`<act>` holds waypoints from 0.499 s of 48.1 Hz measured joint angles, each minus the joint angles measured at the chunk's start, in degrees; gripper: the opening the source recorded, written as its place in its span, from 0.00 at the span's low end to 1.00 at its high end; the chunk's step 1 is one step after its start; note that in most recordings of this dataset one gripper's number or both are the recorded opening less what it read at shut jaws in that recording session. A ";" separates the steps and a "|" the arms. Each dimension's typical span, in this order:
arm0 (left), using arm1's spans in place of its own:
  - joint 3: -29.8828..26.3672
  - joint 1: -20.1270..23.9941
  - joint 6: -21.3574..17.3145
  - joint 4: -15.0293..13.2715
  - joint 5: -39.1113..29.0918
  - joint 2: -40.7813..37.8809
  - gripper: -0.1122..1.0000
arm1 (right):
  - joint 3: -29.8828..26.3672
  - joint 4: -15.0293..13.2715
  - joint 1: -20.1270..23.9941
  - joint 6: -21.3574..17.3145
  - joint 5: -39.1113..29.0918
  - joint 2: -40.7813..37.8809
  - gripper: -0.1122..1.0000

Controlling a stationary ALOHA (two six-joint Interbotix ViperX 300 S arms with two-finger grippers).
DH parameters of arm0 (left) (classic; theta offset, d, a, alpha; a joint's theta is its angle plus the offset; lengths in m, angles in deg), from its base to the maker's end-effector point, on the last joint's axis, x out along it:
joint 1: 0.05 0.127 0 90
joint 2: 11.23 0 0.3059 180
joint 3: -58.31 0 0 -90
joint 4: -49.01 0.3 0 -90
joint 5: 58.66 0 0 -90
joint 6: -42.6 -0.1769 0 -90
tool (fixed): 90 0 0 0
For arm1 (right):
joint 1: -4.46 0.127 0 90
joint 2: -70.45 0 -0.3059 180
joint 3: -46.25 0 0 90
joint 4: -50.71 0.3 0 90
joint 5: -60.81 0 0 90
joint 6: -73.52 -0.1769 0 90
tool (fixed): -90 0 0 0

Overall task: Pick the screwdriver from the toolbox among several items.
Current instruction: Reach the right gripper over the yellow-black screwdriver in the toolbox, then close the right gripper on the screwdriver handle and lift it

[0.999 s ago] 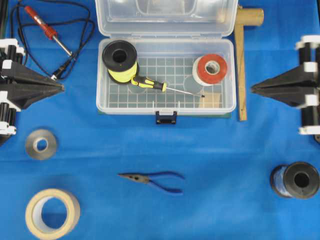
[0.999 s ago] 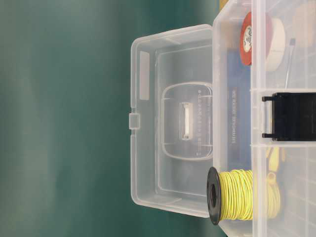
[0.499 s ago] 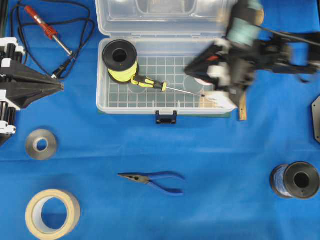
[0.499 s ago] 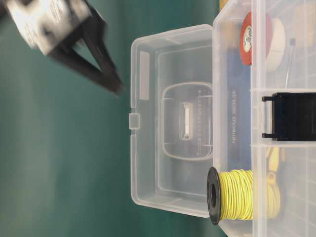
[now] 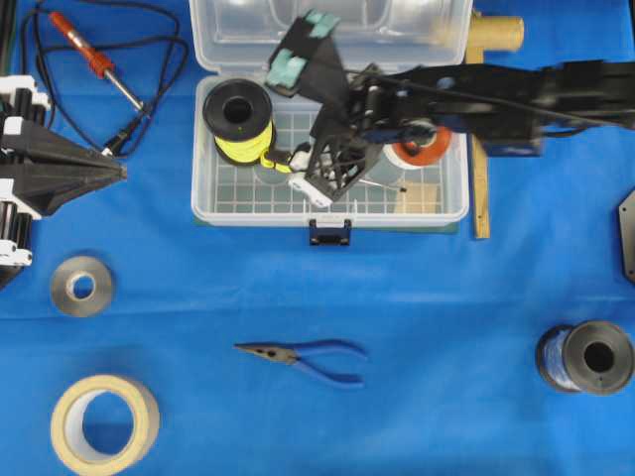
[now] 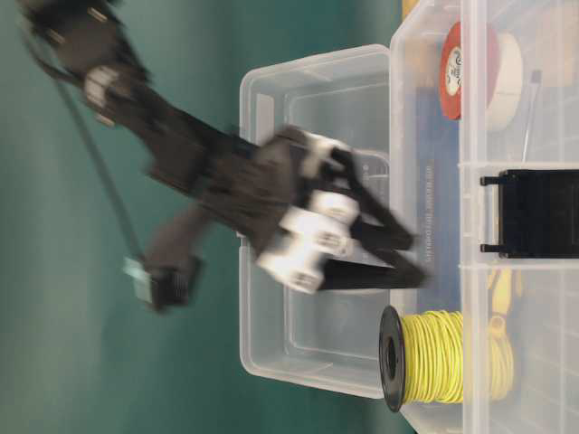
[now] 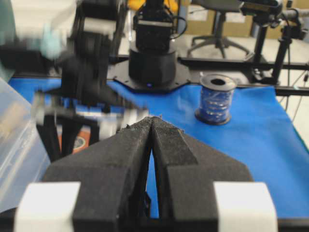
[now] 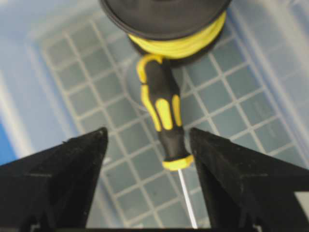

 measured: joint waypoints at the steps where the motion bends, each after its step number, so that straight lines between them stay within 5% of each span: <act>1: 0.00 0.00 0.00 0.00 0.00 0.00 0.10 | -0.35 0.00 0.00 0.00 0.00 -0.97 0.74; 18: 0.79 0.00 0.00 0.00 -0.09 0.18 0.10 | -1.85 -1.32 -0.09 0.00 -0.18 -7.65 0.73; 24: 0.79 0.09 0.00 0.00 -0.09 0.44 0.10 | -1.85 -1.41 0.00 0.18 -0.18 -7.82 0.58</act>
